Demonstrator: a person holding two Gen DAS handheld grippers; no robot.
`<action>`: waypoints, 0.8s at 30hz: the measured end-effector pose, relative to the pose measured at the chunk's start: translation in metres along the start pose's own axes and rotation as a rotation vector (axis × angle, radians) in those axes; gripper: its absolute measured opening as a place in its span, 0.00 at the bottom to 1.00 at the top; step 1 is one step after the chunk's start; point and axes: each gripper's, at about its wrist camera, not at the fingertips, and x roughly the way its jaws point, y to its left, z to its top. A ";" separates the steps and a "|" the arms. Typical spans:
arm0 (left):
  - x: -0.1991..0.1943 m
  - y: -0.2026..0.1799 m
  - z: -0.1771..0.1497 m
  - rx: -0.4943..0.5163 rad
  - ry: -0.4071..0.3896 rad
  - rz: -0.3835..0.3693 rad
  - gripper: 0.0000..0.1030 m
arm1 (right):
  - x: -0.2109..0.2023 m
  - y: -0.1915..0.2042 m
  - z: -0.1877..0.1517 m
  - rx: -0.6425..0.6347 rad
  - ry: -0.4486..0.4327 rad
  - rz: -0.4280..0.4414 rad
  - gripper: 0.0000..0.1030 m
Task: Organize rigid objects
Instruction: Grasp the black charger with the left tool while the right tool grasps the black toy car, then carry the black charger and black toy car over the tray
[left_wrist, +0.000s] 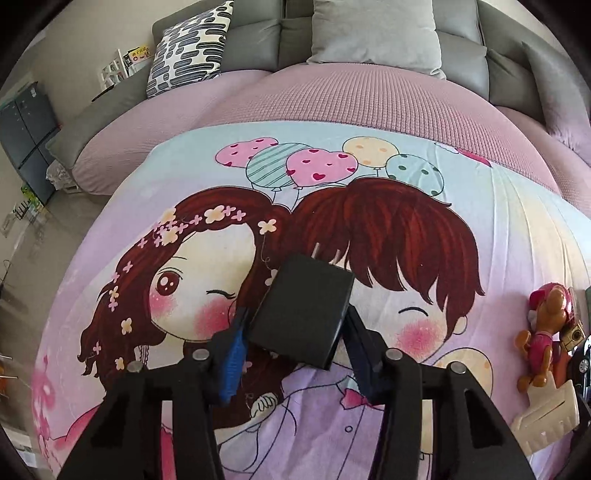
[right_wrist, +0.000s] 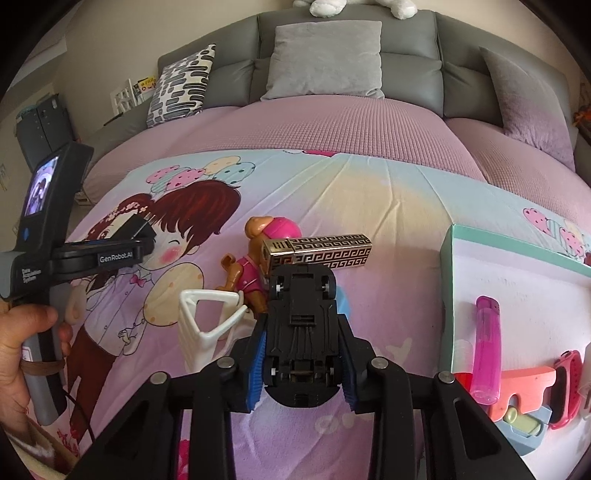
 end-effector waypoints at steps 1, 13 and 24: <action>-0.001 0.000 -0.001 -0.005 0.001 -0.002 0.48 | 0.000 0.000 0.000 -0.002 0.001 0.001 0.34; -0.062 -0.008 -0.020 -0.110 -0.065 -0.084 0.47 | -0.020 -0.008 0.001 0.034 -0.030 0.030 0.34; -0.137 -0.065 -0.026 -0.111 -0.174 -0.197 0.47 | -0.068 -0.048 0.007 0.109 -0.121 -0.018 0.35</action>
